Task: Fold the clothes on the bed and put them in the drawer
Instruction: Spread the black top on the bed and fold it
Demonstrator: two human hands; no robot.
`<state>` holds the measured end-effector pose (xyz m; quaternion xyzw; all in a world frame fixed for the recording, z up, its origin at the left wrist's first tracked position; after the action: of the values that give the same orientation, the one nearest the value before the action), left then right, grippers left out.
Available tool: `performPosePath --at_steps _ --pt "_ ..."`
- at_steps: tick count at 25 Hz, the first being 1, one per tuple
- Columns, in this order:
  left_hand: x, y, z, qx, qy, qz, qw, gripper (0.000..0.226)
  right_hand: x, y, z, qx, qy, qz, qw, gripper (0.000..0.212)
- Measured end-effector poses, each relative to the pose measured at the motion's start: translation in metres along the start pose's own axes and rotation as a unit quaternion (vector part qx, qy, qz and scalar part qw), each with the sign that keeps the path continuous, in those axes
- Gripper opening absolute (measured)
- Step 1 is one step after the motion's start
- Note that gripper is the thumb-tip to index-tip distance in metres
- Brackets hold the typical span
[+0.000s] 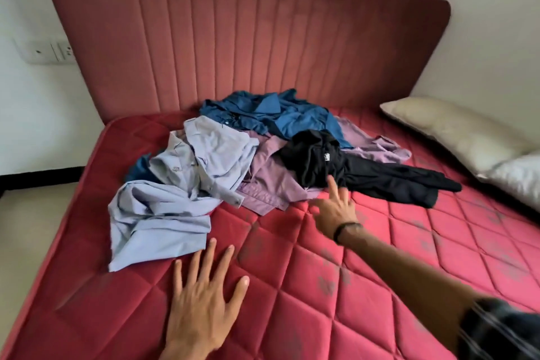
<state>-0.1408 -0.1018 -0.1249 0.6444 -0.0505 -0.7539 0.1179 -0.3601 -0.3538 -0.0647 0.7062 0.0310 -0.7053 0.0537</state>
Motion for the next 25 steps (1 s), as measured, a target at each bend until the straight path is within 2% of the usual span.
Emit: performPosePath --at_steps 3,4,7,9,11,13,16,19,21,22,24,25 --pt "0.001 0.006 0.001 -0.010 -0.004 0.047 0.999 0.071 -0.002 0.084 -0.004 0.011 0.028 -0.066 0.997 0.046" --pt "0.000 0.004 0.001 -0.010 -0.007 0.059 0.998 0.070 -0.005 0.095 -0.003 0.008 0.065 -0.061 0.996 0.046" --pt "-0.004 0.002 -0.001 -0.011 -0.004 0.081 0.997 0.068 -0.018 0.064 0.006 0.039 0.179 0.020 0.983 0.022" --pt "-0.010 0.004 0.002 0.001 0.003 0.076 0.997 0.064 -0.009 -0.008 -0.002 -0.001 0.169 0.075 0.983 0.024" --pt "-0.022 -0.002 0.008 0.024 -0.018 0.086 0.996 0.058 0.010 -0.120 -0.005 -0.026 0.159 0.117 0.980 0.021" --pt "-0.039 -0.025 0.034 0.085 -0.059 0.076 0.992 0.057 0.025 -0.236 0.005 -0.012 0.168 0.091 0.982 0.027" --pt "-0.051 -0.091 0.105 0.183 -0.155 0.037 0.970 0.056 0.020 -0.356 0.013 -0.021 0.174 0.040 0.984 0.035" --pt "-0.077 -0.172 0.147 0.181 -0.248 0.040 0.951 0.058 -0.011 -0.454 0.004 -0.094 0.136 0.009 0.986 0.049" --pt "-0.090 -0.204 0.150 0.194 -0.241 -0.002 0.951 0.083 -0.040 -0.510 -0.003 -0.157 0.093 0.058 0.982 0.041" --pt "-0.100 -0.219 0.158 0.249 -0.194 -0.025 0.949 0.090 -0.058 -0.539 0.003 -0.180 0.082 0.088 0.976 0.037" --pt "-0.123 -0.233 0.173 0.334 -0.140 -0.034 0.931 0.087 -0.100 -0.571 0.025 -0.199 0.085 0.149 0.965 0.035" --pt "-0.140 -0.231 0.174 0.331 -0.168 -0.027 0.928 0.082 -0.123 -0.570 0.043 -0.186 0.082 0.177 0.963 0.037"
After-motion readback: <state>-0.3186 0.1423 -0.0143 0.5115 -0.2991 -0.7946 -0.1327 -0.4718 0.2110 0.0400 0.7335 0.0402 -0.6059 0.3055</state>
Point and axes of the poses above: each hand's wrist, its own y-axis towards the middle knuckle, its own x-axis out of the palm, z = x × y, the point moved 9 cm from there along y, towards the middle knuckle, and after that the axes turned 13 degrees about x, right-handed, at the moved point
